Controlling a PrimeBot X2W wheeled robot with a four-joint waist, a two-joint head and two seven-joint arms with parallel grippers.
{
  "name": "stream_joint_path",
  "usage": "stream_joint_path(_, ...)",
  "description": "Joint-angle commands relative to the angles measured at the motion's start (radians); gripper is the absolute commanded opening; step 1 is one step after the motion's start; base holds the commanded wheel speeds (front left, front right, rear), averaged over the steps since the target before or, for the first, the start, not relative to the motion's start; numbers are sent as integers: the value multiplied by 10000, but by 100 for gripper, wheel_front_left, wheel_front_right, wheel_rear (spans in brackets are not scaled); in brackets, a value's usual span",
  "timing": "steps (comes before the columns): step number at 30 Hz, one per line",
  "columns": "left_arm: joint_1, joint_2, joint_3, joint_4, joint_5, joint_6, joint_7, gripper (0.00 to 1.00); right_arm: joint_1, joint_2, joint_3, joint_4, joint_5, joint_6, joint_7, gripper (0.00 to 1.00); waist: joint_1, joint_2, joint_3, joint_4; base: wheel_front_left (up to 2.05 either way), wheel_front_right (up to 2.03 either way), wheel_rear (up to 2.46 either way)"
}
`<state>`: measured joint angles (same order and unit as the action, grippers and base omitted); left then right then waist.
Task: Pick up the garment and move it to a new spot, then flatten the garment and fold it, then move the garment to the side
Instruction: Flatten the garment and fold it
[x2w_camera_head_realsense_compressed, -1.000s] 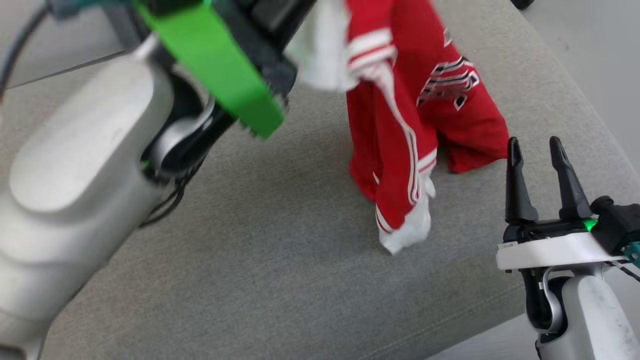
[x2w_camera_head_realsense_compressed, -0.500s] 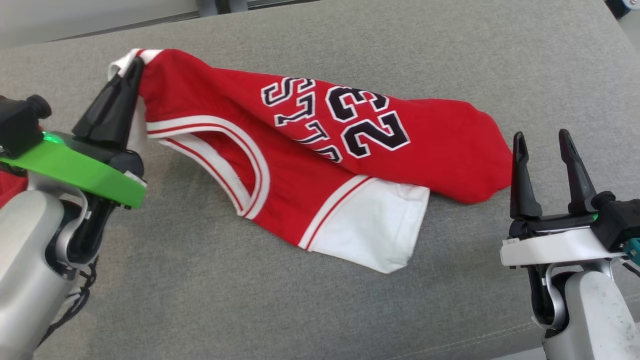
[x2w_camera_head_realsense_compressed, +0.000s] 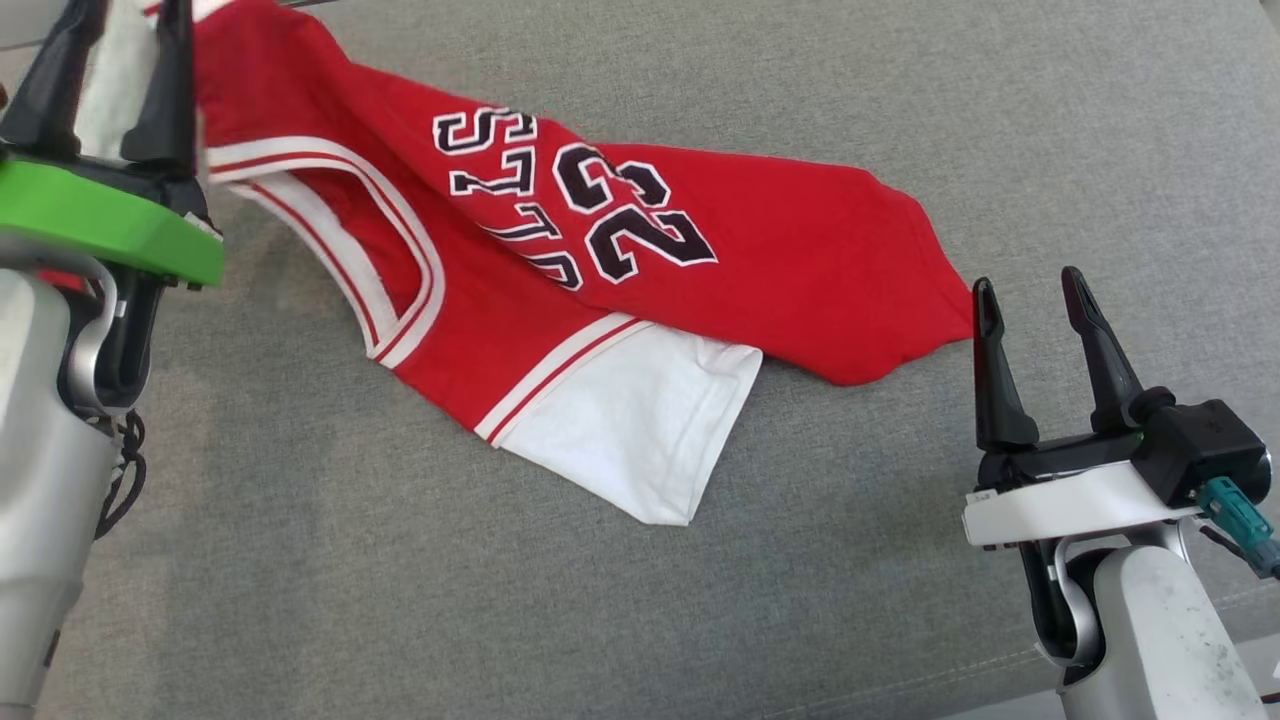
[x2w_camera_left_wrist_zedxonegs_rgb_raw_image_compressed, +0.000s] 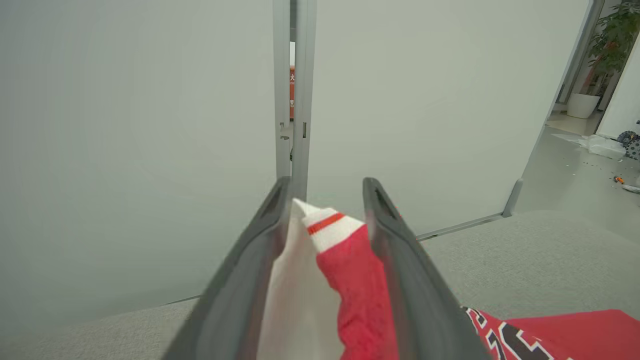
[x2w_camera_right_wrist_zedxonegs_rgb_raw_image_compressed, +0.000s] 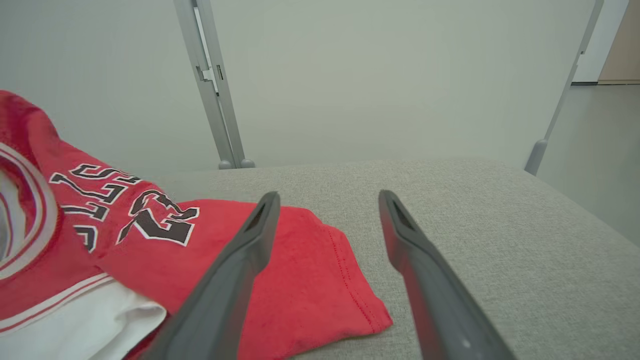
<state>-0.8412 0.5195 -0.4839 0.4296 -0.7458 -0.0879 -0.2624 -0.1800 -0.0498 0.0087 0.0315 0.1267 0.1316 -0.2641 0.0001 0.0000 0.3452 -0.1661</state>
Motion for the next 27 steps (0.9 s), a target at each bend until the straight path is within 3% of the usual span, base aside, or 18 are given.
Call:
stream_joint_path(1,265,-127,236,-137,411,25,-31,100,69,-12,5,41,-68,-18,-5,100,-1,0,-75,73,0,0,0)
stream_joint_path(6,2039,-1120,1685,-1741,1468,422,-19,100,278,-12,-94,91,-117,-18,-5,100,-1,0,-375,364,0,0,0)
stream_joint_path(10,4226,-2185,2196,-3074,1634,-37,-19,100,475,-10,-87,147,-160,-18,-5,100,-1,0,-656,692,0,0,0)
stream_joint_path(14,6161,-2985,1815,-3457,1585,-327,-18,100,553,-13,-50,212,-170,-18,-5,100,-1,0,-888,956,0,0,0)
stream_joint_path(16,6775,-3319,1504,-3348,1431,-374,-18,100,532,-15,-60,215,-177,-18,-5,100,-1,0,-938,1054,0,0,0)
stream_joint_path(19,7181,-3465,142,-2883,967,-439,184,100,520,-12,-24,164,-271,-18,-5,100,-1,0,-924,1199,0,0,0)
stream_joint_path(23,6533,-2991,-2197,-2497,-252,-429,994,100,450,-12,-16,159,-380,-18,-5,100,-1,0,-822,1331,0,0,0)
stream_joint_path(27,5814,-2899,-3405,-1785,-1347,-421,1494,100,278,-16,61,154,-410,-18,-5,100,-1,0,-657,1258,0,0,0)
